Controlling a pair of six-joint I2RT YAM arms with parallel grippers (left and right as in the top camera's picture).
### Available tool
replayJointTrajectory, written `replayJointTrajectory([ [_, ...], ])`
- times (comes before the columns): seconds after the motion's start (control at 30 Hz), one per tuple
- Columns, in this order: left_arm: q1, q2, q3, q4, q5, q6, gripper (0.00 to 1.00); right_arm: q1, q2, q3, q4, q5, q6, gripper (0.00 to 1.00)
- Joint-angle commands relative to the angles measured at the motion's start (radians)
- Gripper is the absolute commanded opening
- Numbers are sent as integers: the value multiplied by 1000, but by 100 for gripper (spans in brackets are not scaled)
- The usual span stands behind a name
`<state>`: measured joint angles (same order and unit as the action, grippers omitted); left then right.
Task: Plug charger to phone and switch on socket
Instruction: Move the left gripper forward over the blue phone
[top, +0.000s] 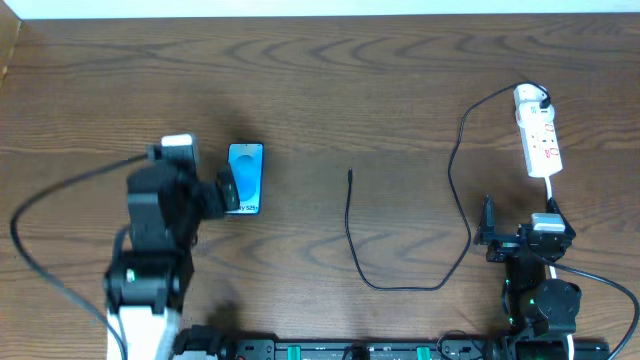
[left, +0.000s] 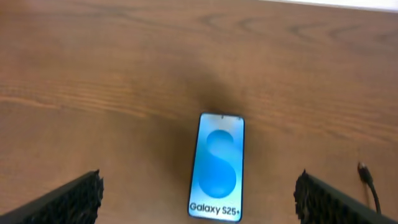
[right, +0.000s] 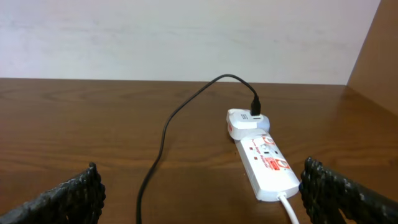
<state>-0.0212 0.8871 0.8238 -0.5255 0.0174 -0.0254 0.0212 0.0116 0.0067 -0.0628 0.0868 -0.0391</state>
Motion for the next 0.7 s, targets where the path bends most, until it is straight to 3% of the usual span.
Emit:
replayJointTrajectory([
  [0.0,5,145,184,-94,-2,6,98,6,-7,-2,-2,12,8,99],
  [0.37,5,560,683,-495,-2,-28,98,6,-7,-2,-2,12,8,99],
  [0.5,5,652,769,-604,-1,-28,98,6,-7,-2,-2,12,8,99],
  [0.67,5,695,771,-625,1,-27,98,6,-7,-2,-2,12,8,99],
])
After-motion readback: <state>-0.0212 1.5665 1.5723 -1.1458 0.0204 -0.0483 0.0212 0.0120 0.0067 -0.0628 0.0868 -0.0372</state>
